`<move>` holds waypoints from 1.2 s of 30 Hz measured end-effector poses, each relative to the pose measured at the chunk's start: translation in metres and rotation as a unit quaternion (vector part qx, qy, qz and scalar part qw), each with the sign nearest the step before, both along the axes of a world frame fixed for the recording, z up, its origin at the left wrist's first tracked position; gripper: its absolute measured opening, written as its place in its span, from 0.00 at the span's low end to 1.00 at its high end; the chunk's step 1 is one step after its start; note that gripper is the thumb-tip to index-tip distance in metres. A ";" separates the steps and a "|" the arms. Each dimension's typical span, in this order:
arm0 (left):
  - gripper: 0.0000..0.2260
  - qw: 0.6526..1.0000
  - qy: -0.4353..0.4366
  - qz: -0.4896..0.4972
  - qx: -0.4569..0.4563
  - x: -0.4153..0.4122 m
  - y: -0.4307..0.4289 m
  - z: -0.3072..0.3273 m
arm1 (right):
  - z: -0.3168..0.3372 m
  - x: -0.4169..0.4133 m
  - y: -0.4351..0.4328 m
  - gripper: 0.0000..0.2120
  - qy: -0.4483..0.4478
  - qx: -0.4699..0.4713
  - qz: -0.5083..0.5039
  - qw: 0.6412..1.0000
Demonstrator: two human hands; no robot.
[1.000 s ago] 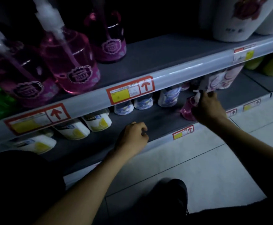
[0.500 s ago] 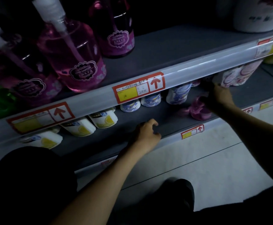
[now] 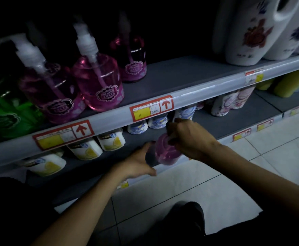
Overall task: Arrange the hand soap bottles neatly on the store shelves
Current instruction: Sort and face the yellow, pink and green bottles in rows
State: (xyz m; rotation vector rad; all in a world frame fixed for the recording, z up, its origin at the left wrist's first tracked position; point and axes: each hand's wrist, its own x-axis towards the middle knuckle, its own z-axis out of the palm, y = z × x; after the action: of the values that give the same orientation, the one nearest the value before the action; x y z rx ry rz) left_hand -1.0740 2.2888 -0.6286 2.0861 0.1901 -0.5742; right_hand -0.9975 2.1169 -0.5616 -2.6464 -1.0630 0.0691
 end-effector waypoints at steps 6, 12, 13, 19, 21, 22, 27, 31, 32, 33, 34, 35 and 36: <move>0.31 0.943 0.081 -0.090 -0.310 -0.036 0.006 0.055 | 0.077 -0.030 -0.009 0.05 0.243 0.241 0.019 0.939; 0.26 0.878 0.008 0.008 -0.479 -0.063 -0.002 0.094 | 0.101 -0.023 0.011 0.04 0.329 0.428 0.005 0.842; 0.25 0.876 -0.016 0.031 -0.481 -0.065 -0.004 0.100 | 0.103 -0.021 0.014 0.07 0.330 0.444 0.000 0.833; 0.22 0.838 -0.090 0.131 -0.522 -0.068 0.005 0.129 | 0.107 -0.018 0.025 0.17 0.400 0.345 0.056 0.847; 0.24 0.822 -0.070 0.155 -0.544 -0.068 0.011 0.132 | 0.108 -0.019 0.026 0.17 0.433 0.333 0.082 0.834; 0.25 0.811 -0.061 0.165 -0.559 -0.068 0.012 0.133 | 0.108 -0.020 0.026 0.17 0.446 0.345 0.090 0.821; 0.26 0.750 -0.125 0.175 -0.625 -0.064 -0.003 0.141 | 0.106 -0.031 0.041 0.20 0.343 0.450 0.059 0.822; 0.27 0.709 -0.126 0.233 -0.654 -0.064 0.000 0.141 | 0.108 -0.031 0.036 0.26 0.370 0.434 0.090 0.816; 0.26 0.712 -0.128 0.233 -0.649 -0.062 0.002 0.141 | 0.112 -0.030 0.031 0.28 0.400 0.405 0.118 0.814; 0.25 0.724 -0.134 0.232 -0.636 -0.060 0.004 0.141 | 0.115 -0.029 0.027 0.29 0.418 0.386 0.136 0.811; 0.24 0.749 -0.148 0.228 -0.605 -0.057 0.007 0.142 | 0.117 -0.028 0.024 0.30 0.417 0.384 0.140 0.812; 0.21 0.787 -0.167 0.218 -0.552 -0.055 0.008 0.146 | 0.119 -0.027 0.022 0.31 0.399 0.394 0.136 0.817; 0.18 0.835 -0.196 0.212 -0.468 -0.053 0.010 0.150 | 0.120 -0.025 0.021 0.32 0.371 0.409 0.126 0.824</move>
State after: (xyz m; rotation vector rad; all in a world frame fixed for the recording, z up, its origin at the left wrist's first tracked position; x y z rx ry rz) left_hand -1.1267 2.2989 -0.4789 1.0971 0.0928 0.0703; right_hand -1.0221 2.1383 -0.4413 -1.4718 -0.8608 0.5220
